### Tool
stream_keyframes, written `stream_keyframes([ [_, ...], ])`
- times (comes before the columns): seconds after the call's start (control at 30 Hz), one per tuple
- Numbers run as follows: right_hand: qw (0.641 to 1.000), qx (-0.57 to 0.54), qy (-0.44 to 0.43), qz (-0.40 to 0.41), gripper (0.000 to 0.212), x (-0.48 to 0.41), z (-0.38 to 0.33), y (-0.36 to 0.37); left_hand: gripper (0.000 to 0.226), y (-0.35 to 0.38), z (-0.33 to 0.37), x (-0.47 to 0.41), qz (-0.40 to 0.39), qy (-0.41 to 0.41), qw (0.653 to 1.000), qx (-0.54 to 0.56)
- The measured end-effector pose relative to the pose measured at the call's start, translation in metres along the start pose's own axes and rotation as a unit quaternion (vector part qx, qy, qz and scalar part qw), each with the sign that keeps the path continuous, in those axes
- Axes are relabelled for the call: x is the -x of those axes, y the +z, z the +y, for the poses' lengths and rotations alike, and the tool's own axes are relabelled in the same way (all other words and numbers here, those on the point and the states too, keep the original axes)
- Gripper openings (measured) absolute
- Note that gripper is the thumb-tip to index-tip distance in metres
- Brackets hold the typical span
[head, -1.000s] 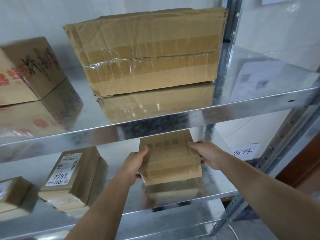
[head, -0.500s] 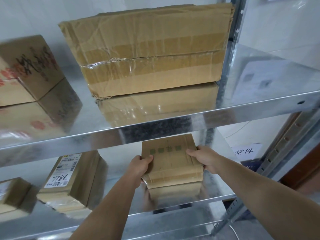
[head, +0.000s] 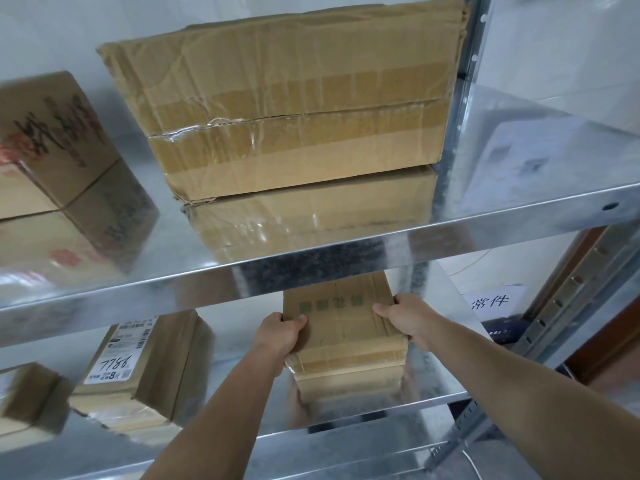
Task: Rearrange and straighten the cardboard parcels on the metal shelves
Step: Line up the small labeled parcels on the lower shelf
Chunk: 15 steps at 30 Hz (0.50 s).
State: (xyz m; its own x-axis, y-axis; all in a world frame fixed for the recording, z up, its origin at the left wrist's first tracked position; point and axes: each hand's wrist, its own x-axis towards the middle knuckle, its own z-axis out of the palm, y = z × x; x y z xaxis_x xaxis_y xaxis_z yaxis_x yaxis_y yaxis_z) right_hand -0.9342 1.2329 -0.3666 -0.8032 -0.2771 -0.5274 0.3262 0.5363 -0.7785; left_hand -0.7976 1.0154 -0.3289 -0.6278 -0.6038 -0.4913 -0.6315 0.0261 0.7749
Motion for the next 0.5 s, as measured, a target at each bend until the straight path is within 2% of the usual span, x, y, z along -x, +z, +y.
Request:
stream_keyframes([
  [0.07, 1.000, 0.009, -0.003, 0.009, 0.083, 0.001, -0.002, 0.001, 0.022, 0.001, -0.001, -0.002, 0.005, 0.002, 1.000, -0.002],
  [0.2, 0.998, 0.047, -0.009, 0.030, 0.065, 0.004, -0.007, 0.004, 0.019, 0.003, -0.001, -0.002, 0.020, 0.012, 1.000, -0.021],
  [0.33, 0.996, 0.071, -0.008, 0.051, 0.061, 0.004, -0.008, 0.006, 0.022, 0.006, -0.002, -0.001, 0.029, 0.013, 0.999, -0.038],
  [0.43, 0.997, 0.059, 0.005, 0.038, 0.066, 0.006, -0.009, 0.006, 0.024, 0.004, 0.000, 0.002, 0.028, 0.014, 0.998, -0.047],
  [0.5, 0.999, 0.030, 0.002, 0.012, 0.084, -0.005, 0.001, 0.001, 0.022, 0.003, 0.001, 0.004, 0.017, 0.011, 0.999, -0.032],
])
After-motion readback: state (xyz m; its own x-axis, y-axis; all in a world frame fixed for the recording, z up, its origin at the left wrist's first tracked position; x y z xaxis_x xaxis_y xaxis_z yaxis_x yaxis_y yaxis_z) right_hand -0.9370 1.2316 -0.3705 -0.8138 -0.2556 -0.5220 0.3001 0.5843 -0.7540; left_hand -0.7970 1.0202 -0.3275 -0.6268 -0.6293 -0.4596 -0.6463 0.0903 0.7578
